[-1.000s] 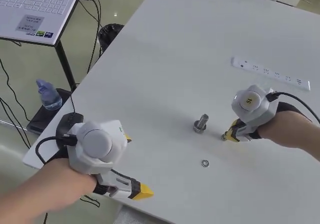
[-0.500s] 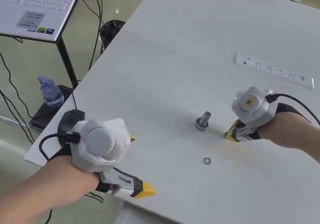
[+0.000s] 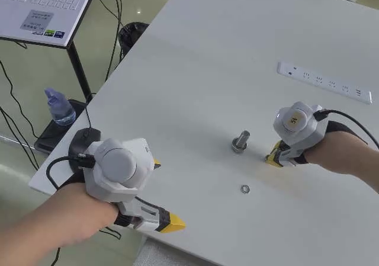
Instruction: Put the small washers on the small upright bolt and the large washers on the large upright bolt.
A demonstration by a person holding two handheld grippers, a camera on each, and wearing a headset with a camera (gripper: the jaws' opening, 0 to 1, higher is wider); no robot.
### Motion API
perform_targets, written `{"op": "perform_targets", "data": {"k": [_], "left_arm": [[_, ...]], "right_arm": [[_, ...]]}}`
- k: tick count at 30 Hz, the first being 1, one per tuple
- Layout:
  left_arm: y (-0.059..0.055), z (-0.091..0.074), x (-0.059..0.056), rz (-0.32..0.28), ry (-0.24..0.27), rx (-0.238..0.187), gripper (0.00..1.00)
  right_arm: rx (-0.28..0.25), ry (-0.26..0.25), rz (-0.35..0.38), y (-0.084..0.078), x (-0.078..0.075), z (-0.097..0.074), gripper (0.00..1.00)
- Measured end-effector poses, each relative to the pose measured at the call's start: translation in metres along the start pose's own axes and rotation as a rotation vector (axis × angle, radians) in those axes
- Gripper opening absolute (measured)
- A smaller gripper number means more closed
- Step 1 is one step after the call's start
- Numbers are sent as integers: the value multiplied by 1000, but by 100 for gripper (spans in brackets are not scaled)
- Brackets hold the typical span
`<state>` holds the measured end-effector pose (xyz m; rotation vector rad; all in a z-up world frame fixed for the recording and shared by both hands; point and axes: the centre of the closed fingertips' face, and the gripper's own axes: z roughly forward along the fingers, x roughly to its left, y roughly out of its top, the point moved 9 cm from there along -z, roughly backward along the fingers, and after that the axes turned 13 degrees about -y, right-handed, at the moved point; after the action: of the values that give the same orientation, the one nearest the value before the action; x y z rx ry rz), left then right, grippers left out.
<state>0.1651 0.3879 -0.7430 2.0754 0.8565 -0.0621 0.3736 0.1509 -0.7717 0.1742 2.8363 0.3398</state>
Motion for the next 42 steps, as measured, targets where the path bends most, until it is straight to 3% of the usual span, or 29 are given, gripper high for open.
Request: {"op": "perform_targets", "data": {"k": [5, 20, 42], "left_arm": [[0, 0, -1, -2, 1, 0, 78], [-2, -2, -4, -5, 4, -3, 77], [-2, -11, -9, 7, 26, -30, 77]], "right_arm": [[-7, 3, -6, 0, 0, -1, 14], [-24, 24, -12, 2, -4, -6, 29], [-38, 26, -29, 10, -8, -46, 33]]}}
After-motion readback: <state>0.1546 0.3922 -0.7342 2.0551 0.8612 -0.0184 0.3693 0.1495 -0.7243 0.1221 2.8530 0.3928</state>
